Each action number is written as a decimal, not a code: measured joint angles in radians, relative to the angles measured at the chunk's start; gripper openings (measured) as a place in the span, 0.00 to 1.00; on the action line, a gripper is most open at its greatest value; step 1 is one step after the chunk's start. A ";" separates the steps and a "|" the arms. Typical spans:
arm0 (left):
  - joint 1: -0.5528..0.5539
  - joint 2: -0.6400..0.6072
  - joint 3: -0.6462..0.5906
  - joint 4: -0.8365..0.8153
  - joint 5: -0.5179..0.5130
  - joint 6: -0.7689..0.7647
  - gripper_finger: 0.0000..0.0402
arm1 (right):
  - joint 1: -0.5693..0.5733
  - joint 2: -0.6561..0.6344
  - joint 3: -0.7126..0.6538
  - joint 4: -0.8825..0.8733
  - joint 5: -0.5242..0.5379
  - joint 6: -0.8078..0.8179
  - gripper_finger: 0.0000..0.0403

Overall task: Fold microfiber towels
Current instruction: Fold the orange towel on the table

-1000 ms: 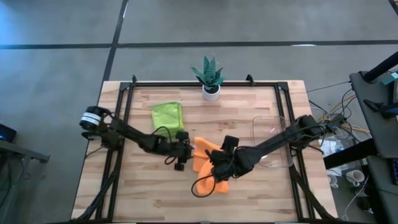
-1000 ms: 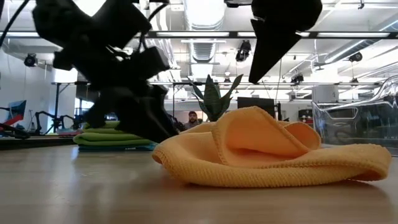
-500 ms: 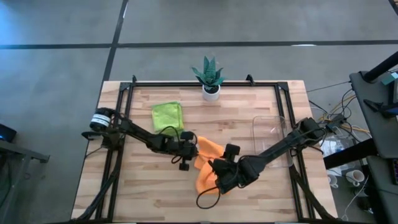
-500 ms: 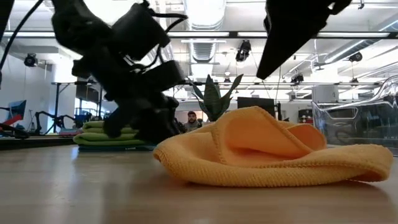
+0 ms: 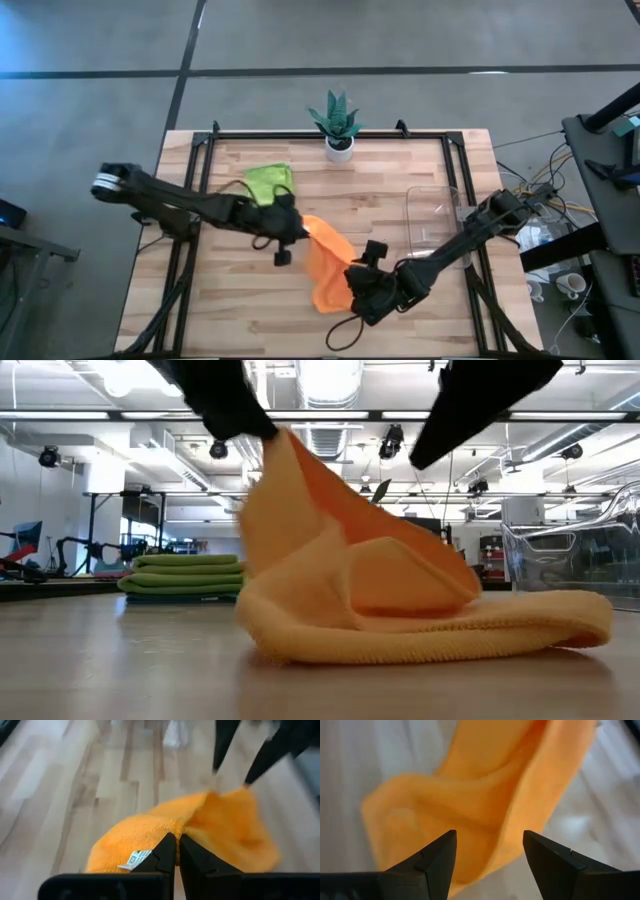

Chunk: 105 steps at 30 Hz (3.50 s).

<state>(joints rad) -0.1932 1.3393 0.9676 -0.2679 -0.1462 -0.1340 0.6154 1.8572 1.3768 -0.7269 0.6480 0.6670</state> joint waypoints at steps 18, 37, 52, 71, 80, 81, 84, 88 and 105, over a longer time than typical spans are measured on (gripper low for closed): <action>-0.072 -0.025 -0.017 0.004 0.049 -0.018 0.00 | -0.119 0.003 -0.034 0.546 0.199 -0.479 0.56; -0.072 0.009 -0.008 0.022 0.141 0.036 0.00 | -0.259 0.010 -0.055 0.509 -0.053 -0.492 0.37; -0.072 0.008 -0.022 -0.118 0.145 -0.020 0.21 | -0.259 -0.003 -0.055 0.462 -0.132 -0.438 0.03; -0.248 0.026 -0.335 0.116 0.264 -0.662 0.36 | -0.288 -0.014 -0.042 0.417 -0.191 -0.186 0.04; -0.348 0.032 -0.410 0.267 -0.090 -0.699 0.36 | -0.271 0.135 0.013 0.559 -0.327 -0.461 0.16; -0.351 0.032 -0.411 0.268 -0.136 -0.670 0.36 | -0.272 0.158 0.037 0.543 -0.327 -0.466 0.19; -0.366 0.042 -0.411 0.296 -0.177 -0.530 0.36 | -0.276 0.209 0.114 0.477 -0.326 -0.461 0.28; -0.388 0.078 -0.400 0.322 -0.176 -0.396 0.36 | -0.276 0.242 0.180 0.385 -0.326 -0.459 0.37; -0.342 0.267 -0.328 0.295 -0.285 -0.384 0.02 | -0.205 0.294 0.209 0.384 -0.480 -0.470 0.43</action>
<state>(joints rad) -0.5349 1.6060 0.6392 0.0266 -0.4316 -0.5177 0.4106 2.1513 1.5854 -0.3432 0.1676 0.1973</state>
